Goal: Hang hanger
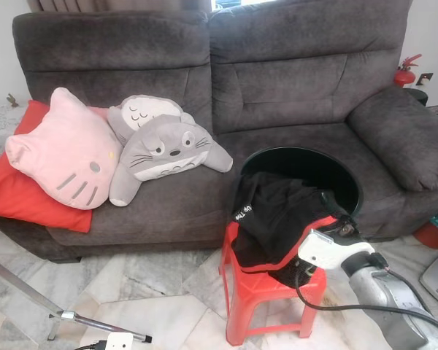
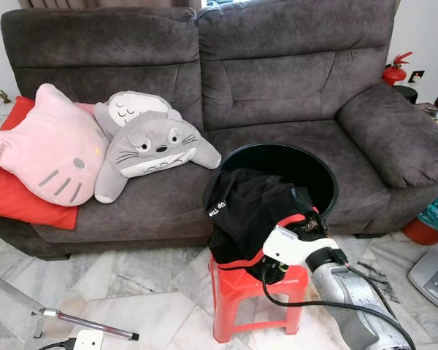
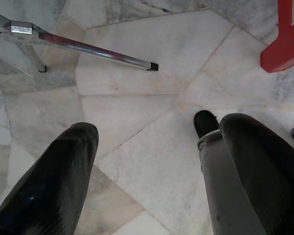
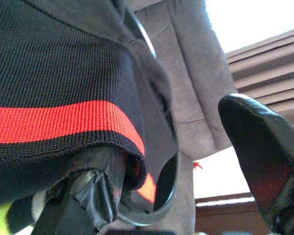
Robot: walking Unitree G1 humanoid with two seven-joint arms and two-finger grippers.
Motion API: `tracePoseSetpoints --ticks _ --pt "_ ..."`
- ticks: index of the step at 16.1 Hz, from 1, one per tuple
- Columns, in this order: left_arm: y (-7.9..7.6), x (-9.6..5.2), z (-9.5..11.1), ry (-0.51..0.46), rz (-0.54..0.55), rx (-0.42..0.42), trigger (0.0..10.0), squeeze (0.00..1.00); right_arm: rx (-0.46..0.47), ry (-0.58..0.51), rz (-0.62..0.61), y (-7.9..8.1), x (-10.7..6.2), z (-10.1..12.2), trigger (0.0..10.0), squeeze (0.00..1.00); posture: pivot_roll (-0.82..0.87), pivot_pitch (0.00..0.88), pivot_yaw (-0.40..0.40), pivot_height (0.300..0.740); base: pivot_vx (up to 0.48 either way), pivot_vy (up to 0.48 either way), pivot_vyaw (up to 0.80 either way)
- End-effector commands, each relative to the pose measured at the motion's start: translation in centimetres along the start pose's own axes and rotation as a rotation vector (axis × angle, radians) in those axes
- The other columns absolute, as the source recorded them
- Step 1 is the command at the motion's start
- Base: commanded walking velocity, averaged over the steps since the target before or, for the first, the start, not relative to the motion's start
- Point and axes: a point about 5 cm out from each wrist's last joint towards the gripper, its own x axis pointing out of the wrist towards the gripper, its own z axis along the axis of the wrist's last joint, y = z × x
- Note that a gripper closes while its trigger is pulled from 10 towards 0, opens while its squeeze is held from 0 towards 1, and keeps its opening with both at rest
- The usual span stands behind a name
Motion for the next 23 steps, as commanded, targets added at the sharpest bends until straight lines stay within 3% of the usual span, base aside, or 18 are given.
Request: tracePoseSetpoints --ticks 1,3,6,10,19,20,21,23 --pt "0.0 0.0 -0.2 0.005 0.008 0.004 10.0 0.0 -0.006 -0.016 -0.006 -0.2 0.2 0.2 10.0 0.0 -0.25 0.0 0.074 0.74 0.0 0.0 0.0" --pt "0.0 0.0 -0.2 0.006 0.004 0.004 10.0 0.0 -0.006 -0.002 -0.064 -0.9 0.1 -0.1 10.0 0.0 -0.25 0.0 0.074 0.74 0.0 0.0 0.0" --pt "0.0 -0.1 -0.2 0.007 0.0 0.006 10.0 0.0 0.002 0.055 -0.046 -0.6 0.3 -1.0 10.0 0.0 -0.25 0.0 0.073 0.74 0.0 0.0 0.0" --pt "0.0 -0.1 -0.2 0.008 0.003 0.006 10.0 0.0 0.016 0.056 0.013 0.3 0.8 -1.0 10.0 0.0 -0.25 0.0 0.072 0.74 0.0 0.0 0.0" --pt "0.0 -0.1 -0.3 0.009 0.009 0.004 10.0 0.0 0.004 0.036 0.004 -0.2 2.9 -0.8 10.0 0.0 -0.24 0.0 0.074 0.74 0.0 0.0 0.0" --pt "0.0 -0.1 -0.3 0.01 0.01 0.004 10.0 0.0 0.009 0.035 -0.003 -0.3 3.0 -0.7 2.7 0.0 -0.24 0.0 0.074 0.74 0.0 0.0 0.0" --pt "0.0 -0.1 -0.3 0.01 0.011 0.003 10.0 0.0 0.017 0.033 -0.009 -0.3 3.0 -0.7 0.0 0.0 -0.24 0.0 0.074 0.74 0.0 0.0 0.0" --pt "0.0 -0.1 -0.3 0.01 0.012 0.004 10.0 0.0 0.029 0.037 -0.011 -0.2 3.0 -0.7 0.0 0.0 -0.24 0.0 0.074 0.74 0.0 0.0 0.0"
